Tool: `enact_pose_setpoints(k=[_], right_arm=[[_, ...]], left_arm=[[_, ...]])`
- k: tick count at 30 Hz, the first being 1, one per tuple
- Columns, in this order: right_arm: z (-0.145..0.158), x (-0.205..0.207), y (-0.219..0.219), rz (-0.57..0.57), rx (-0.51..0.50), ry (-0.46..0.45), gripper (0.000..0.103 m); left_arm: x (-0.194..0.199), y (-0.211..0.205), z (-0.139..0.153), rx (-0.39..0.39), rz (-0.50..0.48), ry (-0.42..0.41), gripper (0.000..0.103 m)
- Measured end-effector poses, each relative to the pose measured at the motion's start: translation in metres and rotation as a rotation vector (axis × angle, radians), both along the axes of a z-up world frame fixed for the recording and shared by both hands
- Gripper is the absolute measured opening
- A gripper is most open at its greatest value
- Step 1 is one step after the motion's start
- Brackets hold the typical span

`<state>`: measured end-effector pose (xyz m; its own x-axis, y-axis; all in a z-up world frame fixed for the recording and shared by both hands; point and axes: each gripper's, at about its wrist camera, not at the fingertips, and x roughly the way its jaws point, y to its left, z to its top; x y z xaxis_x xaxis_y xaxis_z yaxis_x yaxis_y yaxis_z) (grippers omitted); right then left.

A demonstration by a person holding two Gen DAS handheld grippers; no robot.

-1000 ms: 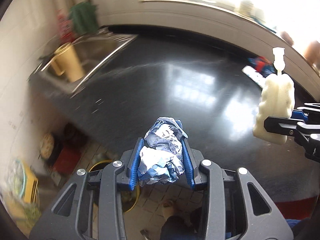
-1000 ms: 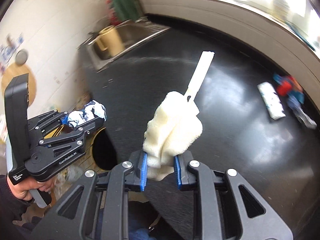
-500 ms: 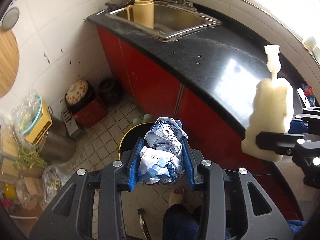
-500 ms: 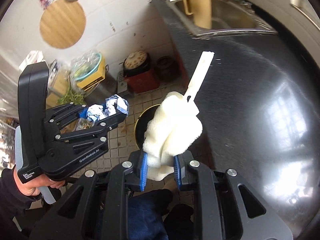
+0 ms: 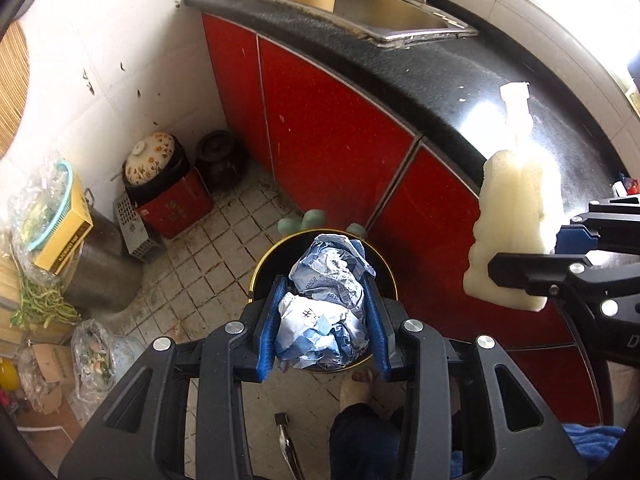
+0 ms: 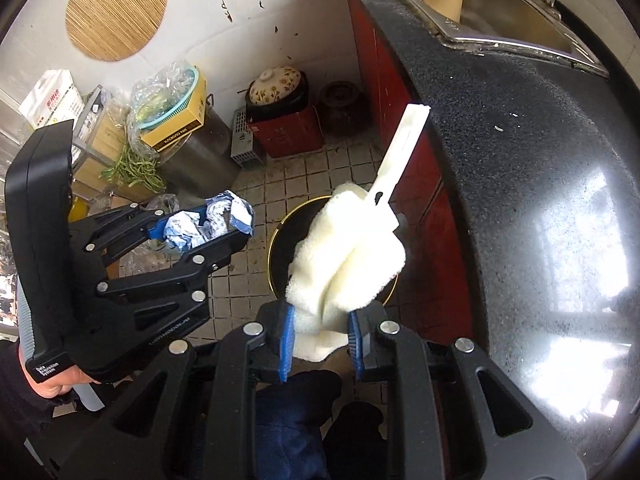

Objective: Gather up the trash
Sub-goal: 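Carry wrapper and foam brush to the bin and open both tools over it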

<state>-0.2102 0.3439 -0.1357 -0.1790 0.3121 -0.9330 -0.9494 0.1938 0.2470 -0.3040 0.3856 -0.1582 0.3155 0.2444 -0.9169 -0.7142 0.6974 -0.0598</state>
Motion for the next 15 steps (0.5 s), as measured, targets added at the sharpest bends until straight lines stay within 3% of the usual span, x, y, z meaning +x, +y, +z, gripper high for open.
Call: enact_pose_setpoints(k=[8, 11, 15], right_arm=[[-0.011, -0.005, 0.018, 0.012, -0.028, -0.015, 0.025], [-0.012, -0.005, 0.021, 0.01, -0.033, -0.025, 0.039], [-0.014, -0.006, 0.025, 0.012, -0.04, -0.02, 0.043]], left_arm=[[-0.006, 0.012, -0.018, -0.041, -0.023, -0.015, 0.039], [-0.007, 0.013, -0.022, -0.044, -0.028, -0.017, 0.058], [-0.008, 0.013, -0.024, -0.043, -0.023, -0.014, 0.061]])
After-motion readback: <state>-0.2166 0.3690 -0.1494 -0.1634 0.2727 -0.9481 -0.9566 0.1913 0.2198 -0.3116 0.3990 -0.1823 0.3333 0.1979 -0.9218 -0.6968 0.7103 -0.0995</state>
